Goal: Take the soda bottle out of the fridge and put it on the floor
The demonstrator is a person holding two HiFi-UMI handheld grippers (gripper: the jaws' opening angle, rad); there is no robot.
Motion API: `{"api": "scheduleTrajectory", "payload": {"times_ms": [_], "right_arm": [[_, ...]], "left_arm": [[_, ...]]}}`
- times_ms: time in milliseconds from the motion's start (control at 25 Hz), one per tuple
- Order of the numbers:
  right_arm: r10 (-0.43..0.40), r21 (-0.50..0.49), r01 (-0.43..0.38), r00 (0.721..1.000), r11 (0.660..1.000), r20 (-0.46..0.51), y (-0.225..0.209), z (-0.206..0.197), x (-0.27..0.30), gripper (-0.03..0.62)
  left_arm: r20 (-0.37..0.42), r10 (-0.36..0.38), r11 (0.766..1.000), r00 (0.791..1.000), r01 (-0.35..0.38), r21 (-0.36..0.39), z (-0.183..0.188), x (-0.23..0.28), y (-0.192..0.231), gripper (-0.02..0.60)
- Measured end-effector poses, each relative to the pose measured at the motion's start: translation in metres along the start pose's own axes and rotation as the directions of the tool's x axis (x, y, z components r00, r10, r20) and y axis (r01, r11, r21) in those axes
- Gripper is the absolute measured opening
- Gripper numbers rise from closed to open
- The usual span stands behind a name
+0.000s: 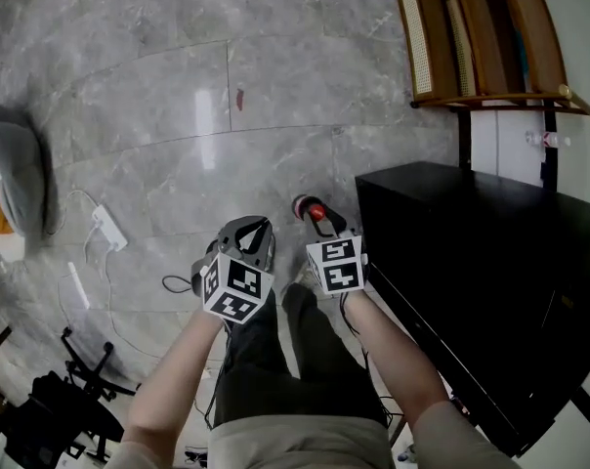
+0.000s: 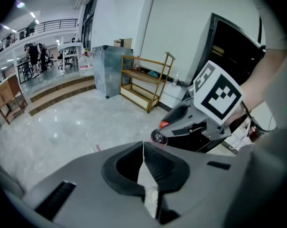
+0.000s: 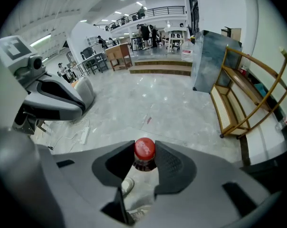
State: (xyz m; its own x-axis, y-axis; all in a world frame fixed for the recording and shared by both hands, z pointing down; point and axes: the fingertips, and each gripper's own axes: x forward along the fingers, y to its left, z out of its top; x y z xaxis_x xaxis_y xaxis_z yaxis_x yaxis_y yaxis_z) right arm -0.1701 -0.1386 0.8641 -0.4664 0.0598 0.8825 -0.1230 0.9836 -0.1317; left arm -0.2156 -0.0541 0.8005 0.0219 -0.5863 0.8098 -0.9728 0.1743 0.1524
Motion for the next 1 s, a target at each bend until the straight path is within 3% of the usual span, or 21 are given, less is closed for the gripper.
{"api": "scheduleTrajectory", "payload": {"times_ms": [240,400,800,1000], "right_arm": [[0.022,-0.044,-0.025,0.998,0.999,-0.066,0.008,-0.034,0.063,0.112],[0.017,-0.046,-0.021,0.996,0.999,-0.089,0.008,-0.063,0.097,0.112],[0.038,-0.087,-0.055,0.982,0.995,-0.187,0.015,-0.141,0.177,0.112],[0.074,0.043,-0.065,0.969,0.997,-0.237,0.012,-0.176,0.216,0.112]], "left_arm": [[0.032,-0.016,0.996,0.999,0.013,0.091,-0.042,0.058,0.010,0.008],[-0.013,-0.024,0.994,1.000,0.025,0.105,-0.083,0.102,0.011,0.008],[-0.114,-0.045,0.999,0.992,0.042,-0.029,-0.181,0.178,0.010,0.008],[-0.194,-0.049,0.993,0.980,0.026,-0.116,-0.229,0.213,0.006,0.008]]}}
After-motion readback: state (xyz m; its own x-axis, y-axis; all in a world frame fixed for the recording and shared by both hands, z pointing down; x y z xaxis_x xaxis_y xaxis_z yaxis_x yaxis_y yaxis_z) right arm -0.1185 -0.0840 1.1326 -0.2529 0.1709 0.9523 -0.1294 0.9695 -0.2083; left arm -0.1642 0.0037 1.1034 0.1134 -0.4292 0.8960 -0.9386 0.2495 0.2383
